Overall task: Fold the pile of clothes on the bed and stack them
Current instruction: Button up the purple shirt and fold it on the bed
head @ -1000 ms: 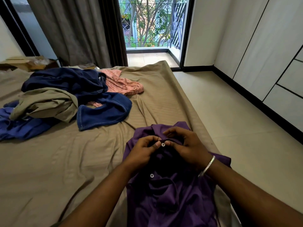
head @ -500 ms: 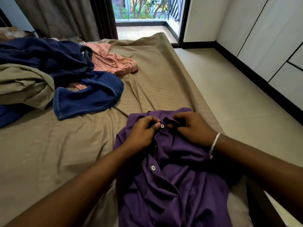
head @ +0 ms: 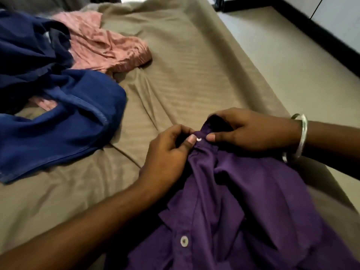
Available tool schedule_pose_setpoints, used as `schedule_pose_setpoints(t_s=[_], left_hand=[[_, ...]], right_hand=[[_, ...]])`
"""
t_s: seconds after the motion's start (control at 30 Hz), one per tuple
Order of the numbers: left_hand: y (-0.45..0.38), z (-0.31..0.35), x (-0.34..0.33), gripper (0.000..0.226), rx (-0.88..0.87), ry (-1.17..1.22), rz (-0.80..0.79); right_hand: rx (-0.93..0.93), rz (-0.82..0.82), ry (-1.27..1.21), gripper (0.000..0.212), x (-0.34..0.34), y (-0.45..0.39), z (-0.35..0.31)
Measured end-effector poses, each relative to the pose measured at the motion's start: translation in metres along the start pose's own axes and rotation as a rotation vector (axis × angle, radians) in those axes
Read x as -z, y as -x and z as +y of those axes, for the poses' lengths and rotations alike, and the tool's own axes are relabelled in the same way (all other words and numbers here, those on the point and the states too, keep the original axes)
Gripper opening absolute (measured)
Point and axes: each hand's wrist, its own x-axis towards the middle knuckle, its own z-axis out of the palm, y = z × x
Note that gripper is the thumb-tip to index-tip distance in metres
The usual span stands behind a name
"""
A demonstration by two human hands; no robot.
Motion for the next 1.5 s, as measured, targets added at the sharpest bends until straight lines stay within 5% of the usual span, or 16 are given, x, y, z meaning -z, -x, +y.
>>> schedule_pose_setpoints(t_s=[0.23,0.4,0.57,1.2,1.5], left_hand=[[0.046,-0.003,-0.035,0.013,0.104,0.012,0.238],[0.046,-0.014,-0.043,0.012,0.122,-0.12,0.392],[0.044,-0.047,-0.049,0.054,0.176,-0.362,0.481],[0.037,-0.05,-0.05,0.041,0.045,-0.539,0.417],[0.039,-0.006,-0.053,0.036,0.33,-0.442,0.439]], right_hand=[[-0.095,-0.148,-0.013,0.018,-0.005,0.01,-0.002],[-0.123,-0.102,-0.093,0.019,-0.009,0.001,0.01],[-0.153,-0.097,-0.004,0.026,-0.035,-0.014,0.022],[-0.257,-0.118,-0.12,0.005,-0.054,-0.016,0.018],[-0.323,-0.061,-0.561,0.005,-0.049,-0.008,0.011]])
